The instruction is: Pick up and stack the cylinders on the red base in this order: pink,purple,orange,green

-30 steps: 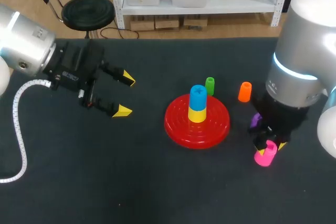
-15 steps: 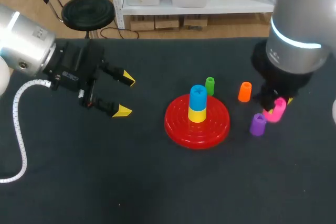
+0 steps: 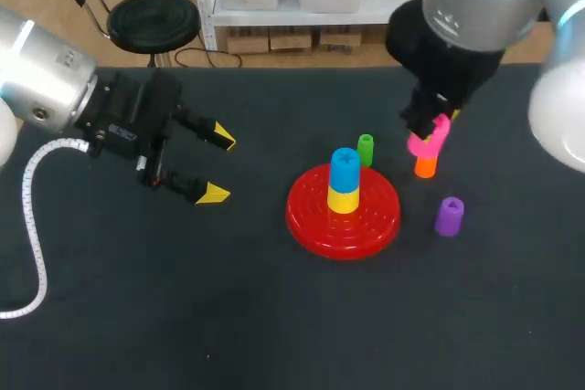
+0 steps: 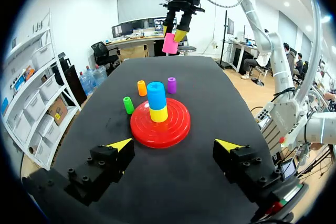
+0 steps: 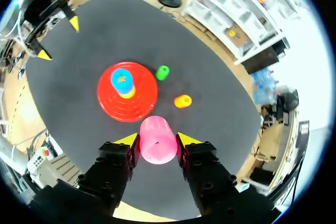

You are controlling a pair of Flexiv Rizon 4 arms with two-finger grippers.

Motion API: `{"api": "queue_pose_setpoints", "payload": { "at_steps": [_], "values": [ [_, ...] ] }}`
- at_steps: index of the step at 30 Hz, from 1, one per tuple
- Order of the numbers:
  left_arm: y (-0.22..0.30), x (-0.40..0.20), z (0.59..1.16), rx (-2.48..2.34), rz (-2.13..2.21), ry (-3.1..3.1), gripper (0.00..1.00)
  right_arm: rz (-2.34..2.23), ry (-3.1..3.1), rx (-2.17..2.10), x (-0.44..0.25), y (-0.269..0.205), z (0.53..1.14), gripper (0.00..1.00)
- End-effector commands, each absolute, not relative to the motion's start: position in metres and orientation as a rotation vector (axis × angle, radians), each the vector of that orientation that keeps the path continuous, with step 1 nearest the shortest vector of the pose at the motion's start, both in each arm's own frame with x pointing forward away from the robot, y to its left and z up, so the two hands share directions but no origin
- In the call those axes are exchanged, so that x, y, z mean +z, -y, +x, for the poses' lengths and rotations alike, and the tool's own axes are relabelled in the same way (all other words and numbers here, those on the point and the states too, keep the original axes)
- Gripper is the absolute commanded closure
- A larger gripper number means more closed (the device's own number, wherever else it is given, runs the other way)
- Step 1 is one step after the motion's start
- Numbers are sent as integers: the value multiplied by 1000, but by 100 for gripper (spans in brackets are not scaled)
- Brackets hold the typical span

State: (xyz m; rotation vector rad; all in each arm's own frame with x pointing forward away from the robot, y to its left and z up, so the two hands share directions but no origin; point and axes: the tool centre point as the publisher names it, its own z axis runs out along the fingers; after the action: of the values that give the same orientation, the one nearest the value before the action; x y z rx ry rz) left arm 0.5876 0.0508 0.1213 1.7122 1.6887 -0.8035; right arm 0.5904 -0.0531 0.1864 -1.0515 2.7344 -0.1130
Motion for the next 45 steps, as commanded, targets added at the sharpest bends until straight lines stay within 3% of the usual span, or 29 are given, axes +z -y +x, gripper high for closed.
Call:
{"api": "queue_pose_setpoints", "payload": {
  "at_steps": [1,16,45],
  "values": [
    [-51,120,587,-802,1710,-1686,0,-1113,-2806,-124,189,38,603,100],
    [-51,120,587,-802,1710,-1686,0,-1292,-2817,-167,174,-8,613,100],
    [-51,120,587,-802,1710,-1686,0,-1386,-2857,-102,141,-33,639,100]
  ]
}}
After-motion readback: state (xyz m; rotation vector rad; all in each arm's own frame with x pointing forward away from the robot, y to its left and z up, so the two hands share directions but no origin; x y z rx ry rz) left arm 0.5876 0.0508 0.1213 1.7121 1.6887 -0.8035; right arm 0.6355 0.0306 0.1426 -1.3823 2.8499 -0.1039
